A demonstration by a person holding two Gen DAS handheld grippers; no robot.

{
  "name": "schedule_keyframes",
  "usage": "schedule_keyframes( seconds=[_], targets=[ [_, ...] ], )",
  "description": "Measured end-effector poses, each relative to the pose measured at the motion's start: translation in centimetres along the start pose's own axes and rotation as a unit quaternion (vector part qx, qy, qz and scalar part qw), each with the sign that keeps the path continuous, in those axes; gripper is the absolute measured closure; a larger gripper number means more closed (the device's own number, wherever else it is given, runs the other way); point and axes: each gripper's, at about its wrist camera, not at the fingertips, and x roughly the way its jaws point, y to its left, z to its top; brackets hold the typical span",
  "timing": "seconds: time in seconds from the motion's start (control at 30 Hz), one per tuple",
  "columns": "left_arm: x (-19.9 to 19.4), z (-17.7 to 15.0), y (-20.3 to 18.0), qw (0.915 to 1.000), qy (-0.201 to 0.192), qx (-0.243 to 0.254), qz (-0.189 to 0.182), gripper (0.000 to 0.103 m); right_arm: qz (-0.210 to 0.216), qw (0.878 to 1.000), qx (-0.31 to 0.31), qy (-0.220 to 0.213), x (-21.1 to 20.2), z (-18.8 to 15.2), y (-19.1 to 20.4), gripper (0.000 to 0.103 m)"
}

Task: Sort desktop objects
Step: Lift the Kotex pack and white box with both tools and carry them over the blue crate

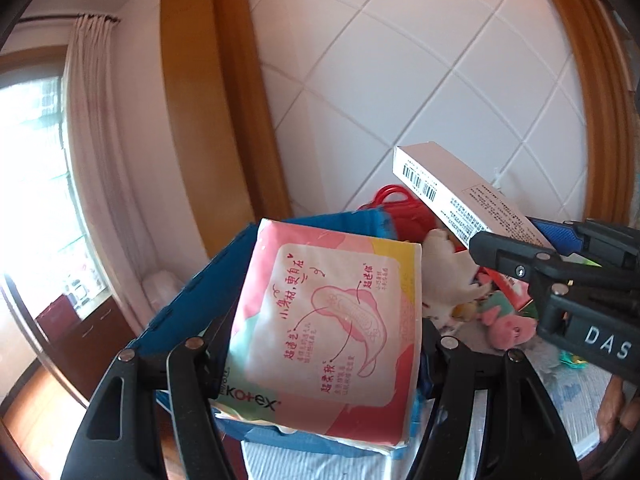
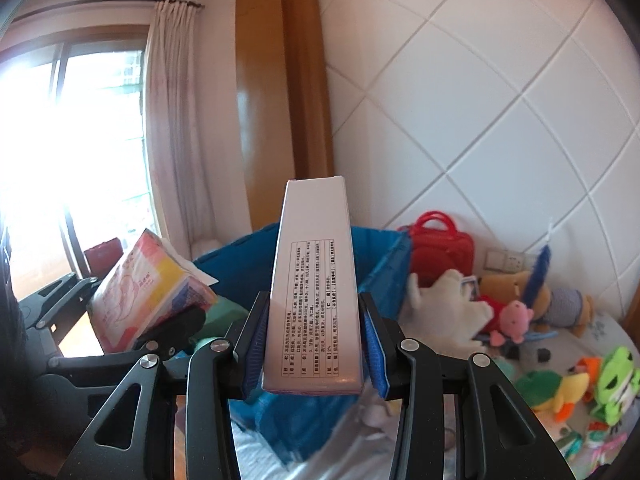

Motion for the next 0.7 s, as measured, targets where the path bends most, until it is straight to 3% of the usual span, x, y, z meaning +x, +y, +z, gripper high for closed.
schedule_keyframes(
  seconds=[0.33, 0.7],
  targets=[
    [7.0, 1.1, 4.9, 0.9957, 0.025, -0.009, 0.088, 0.037, 0.03, 0.999, -0.02, 0.032, 7.6, 2.7, 1.8, 0.062],
    [13.6, 1.3, 7.4, 0.9903, 0.074, -0.003, 0.118, 0.036, 0.018, 0.995, -0.03, 0.092, 14.8, 2.7, 1.3, 0.061]
  ],
)
